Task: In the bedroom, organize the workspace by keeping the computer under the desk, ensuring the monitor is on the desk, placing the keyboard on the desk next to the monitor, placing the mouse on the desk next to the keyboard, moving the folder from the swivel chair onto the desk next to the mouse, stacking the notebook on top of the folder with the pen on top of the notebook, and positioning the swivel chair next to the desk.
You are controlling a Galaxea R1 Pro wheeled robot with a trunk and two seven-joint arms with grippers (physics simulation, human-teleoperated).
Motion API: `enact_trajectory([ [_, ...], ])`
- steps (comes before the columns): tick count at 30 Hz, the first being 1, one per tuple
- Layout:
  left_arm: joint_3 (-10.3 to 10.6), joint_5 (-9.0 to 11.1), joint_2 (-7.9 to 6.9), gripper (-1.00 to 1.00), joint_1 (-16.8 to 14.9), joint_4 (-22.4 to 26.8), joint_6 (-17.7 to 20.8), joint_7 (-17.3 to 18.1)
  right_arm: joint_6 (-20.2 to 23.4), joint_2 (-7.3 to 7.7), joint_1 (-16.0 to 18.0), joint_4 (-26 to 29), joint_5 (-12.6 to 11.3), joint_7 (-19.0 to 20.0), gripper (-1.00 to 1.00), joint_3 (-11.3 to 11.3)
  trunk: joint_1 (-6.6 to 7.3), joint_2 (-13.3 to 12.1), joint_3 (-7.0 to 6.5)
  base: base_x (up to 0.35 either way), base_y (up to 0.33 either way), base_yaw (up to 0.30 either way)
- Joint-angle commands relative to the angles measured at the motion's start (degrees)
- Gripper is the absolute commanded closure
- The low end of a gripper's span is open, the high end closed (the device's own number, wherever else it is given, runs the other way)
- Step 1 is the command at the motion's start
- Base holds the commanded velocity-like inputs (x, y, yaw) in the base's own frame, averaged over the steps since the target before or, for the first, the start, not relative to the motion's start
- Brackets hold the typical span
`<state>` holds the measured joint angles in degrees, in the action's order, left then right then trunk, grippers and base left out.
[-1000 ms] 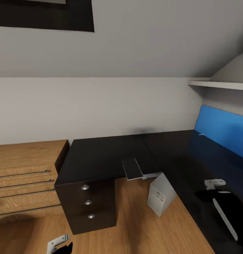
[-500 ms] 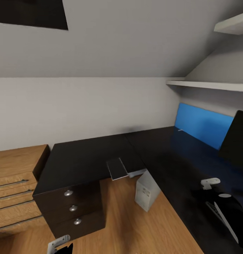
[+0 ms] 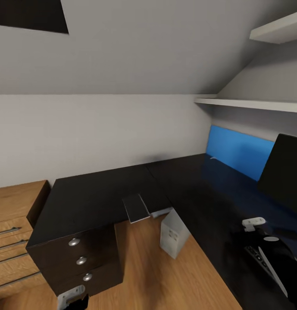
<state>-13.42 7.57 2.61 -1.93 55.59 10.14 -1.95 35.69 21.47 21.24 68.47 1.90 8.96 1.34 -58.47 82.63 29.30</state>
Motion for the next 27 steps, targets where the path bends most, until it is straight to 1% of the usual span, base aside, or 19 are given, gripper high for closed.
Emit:
enact_trajectory([
  [1, -0.1, 0.6, 0.04, -1.0, 0.0, 0.1, 0.3, -0.2, 0.3, -0.03, 0.0, 0.1, 0.0, 0.2, 1.0, 0.1, -0.03, 0.0, 0.06, 0.274, 0.0, -0.001],
  [8, -0.1, 0.6, -0.05, -1.0, 0.0, 0.1, 0.2, -0.2, -0.1, -0.2, 0.0, -0.3, 0.2, -0.2, 1.0, 0.2, -0.03, 0.0, 0.06, 0.275, 0.0, 0.0],
  [9, -0.1, 0.6, -0.02, -1.0, 0.0, 0.0, 0.2, -0.1, -1.8, -0.2, 0.1, -2.7, 0.3, -0.3, 1.0, 0.2, -0.03, 0.0, 0.06, 0.019, 0.0, 0.0],
  [11, -0.1, 0.6, 0.01, -1.0, 0.0, 0.0, 0.2, -0.1, -2.6, -0.2, 0.4, -4.4, 0.4, -1.3, 1.0, 0.3, -0.03, 0.0, 0.06, 0.009, 0.0, 0.0],
  [12, -0.1, 0.6, 0.02, -1.0, 0.0, -0.1, 0.2, -0.1, -3.1, -0.21, 1.1, -6.0, 0.4, -2.4, 1.0, 0.3, -0.03, 0.0, 0.06, 0.003, 0.0, 0.0],
  [13, -0.1, 0.6, 0.03, -1.0, 0.0, -0.2, 0.2, -0.1, -4.7, -0.21, 2.5, -8.7, 0.4, -3.6, 1.0, 0.3, -0.03, 0.0, 0.06, 0.034, 0.0, 0.0],
  [16, 0.0, 0.6, 0.09, -1.0, 0.0, -0.2, 0.2, -0.1, -6.8, -0.21, 4.2, -11.9, 0.4, -4.2, 1.0, 0.3, -0.03, 0.0, 0.06, 0.196, 0.0, 0.0],
  [17, -0.1, 0.6, 0.1, -1.0, 0.0, -0.2, 0.2, -0.1, -6.9, -0.21, 4.4, -12.1, 0.3, -4.2, 1.0, 0.3, -0.03, 0.0, 0.06, 0.261, 0.0, 0.0],
  [20, -0.1, -0.3, 0.1, -1.0, 0.0, -0.3, 0.2, -0.1, -7.1, -0.21, 4.7, -12.6, 0.4, -4.5, 1.0, 0.3, -0.03, 0.0, 0.06, 0.14, 0.0, 0.0],
  [22, -0.1, -1.5, 0.14, -1.0, 0.0, -0.3, 0.2, -0.1, -7.1, -0.21, 5.1, -13.7, 0.3, -5.6, 1.0, 0.3, -0.03, 0.0, 0.06, 0.057, 0.0, 0.0],
  [23, -0.1, -2.4, 0.21, -1.0, -0.1, -0.3, 0.2, -0.2, -7.2, -0.21, 6.2, -15.7, 0.3, -7.5, 1.0, 0.3, -0.03, 0.0, 0.06, 0.026, 0.0, 0.0],
  [24, -0.2, -2.8, 0.24, -1.0, 0.0, -0.3, 0.2, -0.2, -7.3, -0.21, 7.0, -17.2, 0.3, -8.5, 1.0, 0.3, -0.03, 0.0, 0.06, 0.017, 0.0, 0.0],
  [27, -0.2, -3.3, 0.28, -1.0, -0.1, -0.3, 0.1, -0.2, -8.2, -0.21, 8.4, -20.5, 0.4, -10.0, 1.0, 0.3, -0.03, 0.0, 0.06, 0.008, 0.0, 0.0],
])
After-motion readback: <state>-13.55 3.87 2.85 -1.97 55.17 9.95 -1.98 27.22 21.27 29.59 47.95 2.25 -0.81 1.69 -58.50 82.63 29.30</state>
